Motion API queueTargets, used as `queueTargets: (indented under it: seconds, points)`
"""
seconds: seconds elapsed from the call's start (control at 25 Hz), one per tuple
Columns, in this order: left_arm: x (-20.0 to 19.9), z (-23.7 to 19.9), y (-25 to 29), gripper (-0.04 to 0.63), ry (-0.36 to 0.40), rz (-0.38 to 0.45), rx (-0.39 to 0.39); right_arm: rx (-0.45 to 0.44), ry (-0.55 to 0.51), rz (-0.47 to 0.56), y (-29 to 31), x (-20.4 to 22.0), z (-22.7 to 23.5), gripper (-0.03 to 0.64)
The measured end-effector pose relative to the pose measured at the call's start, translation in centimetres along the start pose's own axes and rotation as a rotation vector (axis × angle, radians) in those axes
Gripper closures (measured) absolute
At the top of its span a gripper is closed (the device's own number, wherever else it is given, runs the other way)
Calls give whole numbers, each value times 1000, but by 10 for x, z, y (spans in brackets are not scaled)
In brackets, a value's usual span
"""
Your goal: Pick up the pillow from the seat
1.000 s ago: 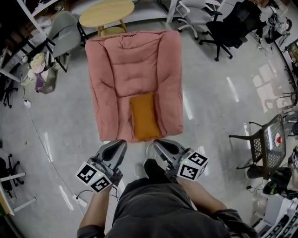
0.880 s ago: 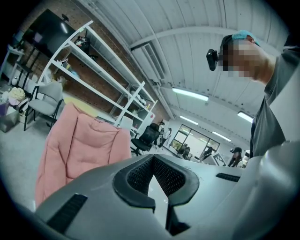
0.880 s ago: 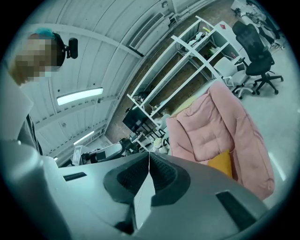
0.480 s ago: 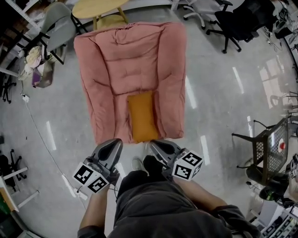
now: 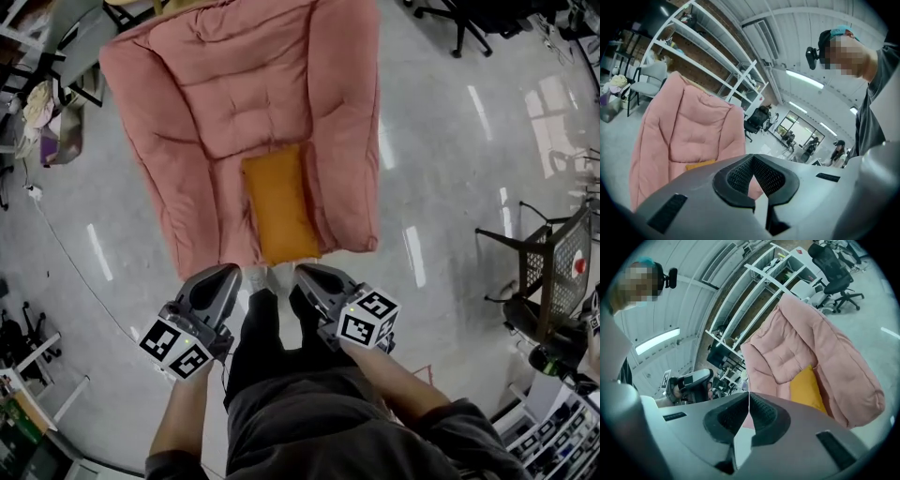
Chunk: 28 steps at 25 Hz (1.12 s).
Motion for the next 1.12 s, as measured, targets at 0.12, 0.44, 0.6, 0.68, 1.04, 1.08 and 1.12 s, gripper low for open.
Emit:
queueTargets:
  seconds: [0.12, 0.44, 0.6, 0.68, 1.04, 1.08, 1.12]
  points:
    - [16, -22, 9, 586, -9, -48, 17, 48, 46, 14, 7, 28, 15, 600]
    - [67, -84, 38, 586, -45, -208, 85, 205, 194, 62, 35, 106, 56, 600]
    - [87, -101, 47, 586, -46, -276, 118, 259, 306, 104, 44, 148, 75, 597]
    - [94, -109, 50, 586, -45, -302, 131, 286, 361, 117, 48, 168, 85, 528]
    - [119, -137, 55, 586, -31, -399, 178, 361, 511, 212, 65, 232, 127, 387]
    - [122, -139, 56, 586, -32, -404, 182, 365, 518, 217, 67, 237, 131, 380]
    - [125, -140, 57, 586, -34, -408, 187, 367, 522, 222, 69, 242, 134, 374]
Point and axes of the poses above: the fingertips, and each gripper's own axes: y forward along the fingers, z to its right, x out of its underside, the point moved 6 cm from there along -y, backward along the fingers, and after that the axes turned 8 degrees about -y, right-handed, at the moved point
